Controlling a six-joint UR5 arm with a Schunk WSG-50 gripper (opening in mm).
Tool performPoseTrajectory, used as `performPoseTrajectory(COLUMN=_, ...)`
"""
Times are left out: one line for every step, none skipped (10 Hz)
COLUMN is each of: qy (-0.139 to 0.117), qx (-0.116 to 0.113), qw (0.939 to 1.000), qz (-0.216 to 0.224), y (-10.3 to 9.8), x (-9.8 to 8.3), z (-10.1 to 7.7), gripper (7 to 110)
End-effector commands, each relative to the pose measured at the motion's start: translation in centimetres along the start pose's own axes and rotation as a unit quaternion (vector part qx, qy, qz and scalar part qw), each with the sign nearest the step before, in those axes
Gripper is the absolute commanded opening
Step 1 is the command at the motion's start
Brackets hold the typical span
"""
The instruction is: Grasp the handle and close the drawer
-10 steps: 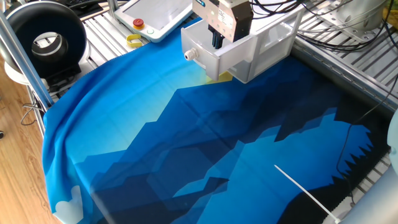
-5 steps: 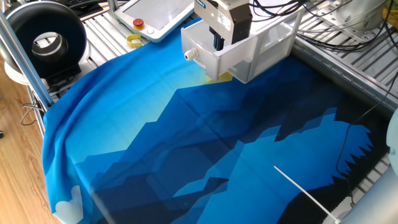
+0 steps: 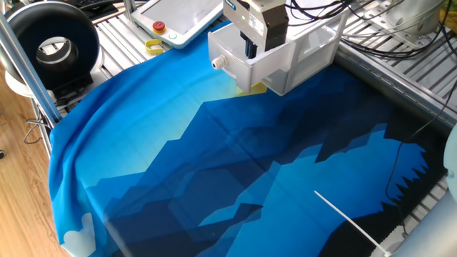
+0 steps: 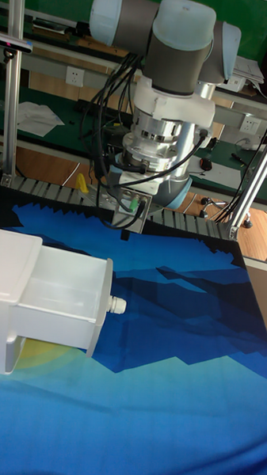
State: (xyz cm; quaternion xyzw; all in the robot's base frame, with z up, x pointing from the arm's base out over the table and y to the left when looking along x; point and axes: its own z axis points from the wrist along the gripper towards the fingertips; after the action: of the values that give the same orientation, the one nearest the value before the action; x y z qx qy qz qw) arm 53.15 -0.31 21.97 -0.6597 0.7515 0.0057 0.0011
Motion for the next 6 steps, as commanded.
performPoseTrajectory(qy=-0.003, qx=0.014, qw=0.9994, qz=-0.032, y=-0.7, x=-0.2, z=-0.1, gripper=7)
performPoseTrajectory(qy=0.015, qx=0.016, qw=0.9989, qz=-0.040, y=-0.8, x=0.7, z=-0.1, gripper=7)
performPoseTrajectory(qy=0.020, qx=0.042, qw=0.9989, qz=-0.009, y=-2.1, x=1.0, z=-0.2, gripper=7)
performPoseTrajectory(qy=0.016, qx=0.073, qw=0.9970, qz=0.021, y=-3.6, x=0.9, z=-0.4, gripper=7)
performPoseTrajectory(qy=0.025, qx=0.096, qw=0.9948, qz=0.022, y=-4.8, x=1.4, z=-0.6, gripper=7)
performPoseTrajectory(qy=0.043, qx=0.104, qw=0.9936, qz=0.010, y=-5.1, x=2.2, z=-0.7, gripper=7)
